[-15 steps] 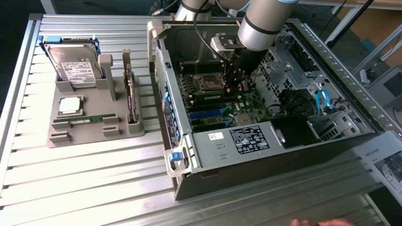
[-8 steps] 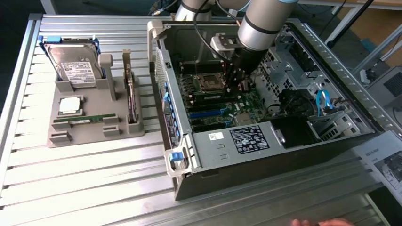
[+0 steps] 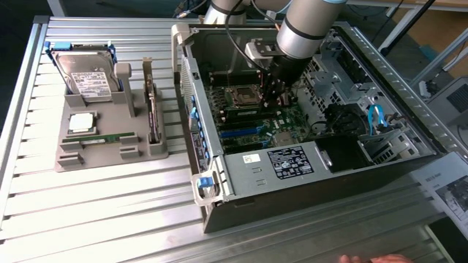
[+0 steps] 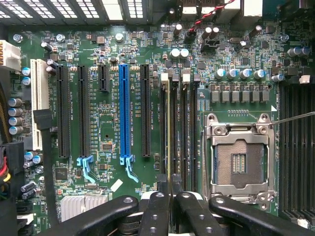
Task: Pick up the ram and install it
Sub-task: 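Insert the ram into the slot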
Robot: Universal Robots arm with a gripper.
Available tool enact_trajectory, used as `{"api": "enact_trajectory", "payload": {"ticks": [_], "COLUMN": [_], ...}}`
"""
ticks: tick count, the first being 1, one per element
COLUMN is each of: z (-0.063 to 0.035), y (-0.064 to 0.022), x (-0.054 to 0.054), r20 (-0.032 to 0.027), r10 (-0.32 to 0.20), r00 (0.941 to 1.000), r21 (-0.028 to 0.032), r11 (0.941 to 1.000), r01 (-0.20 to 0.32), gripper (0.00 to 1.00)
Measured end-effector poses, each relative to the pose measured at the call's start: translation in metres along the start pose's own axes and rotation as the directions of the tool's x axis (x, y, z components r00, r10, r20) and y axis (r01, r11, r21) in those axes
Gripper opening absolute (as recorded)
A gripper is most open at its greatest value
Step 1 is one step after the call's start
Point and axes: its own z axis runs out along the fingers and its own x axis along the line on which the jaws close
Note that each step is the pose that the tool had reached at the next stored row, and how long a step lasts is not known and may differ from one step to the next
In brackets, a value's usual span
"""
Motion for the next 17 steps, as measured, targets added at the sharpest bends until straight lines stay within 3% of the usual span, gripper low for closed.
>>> {"api": "enact_trajectory", "payload": {"ticks": [17], "z": [0.002], "y": [-0.0001], "x": [0.0001], "r20": [-0.0001], "r10": [0.0], "r00": [1.0], "r21": [0.0], "r11": [1.0], "r01": [0.0], "gripper": [0.12]}}
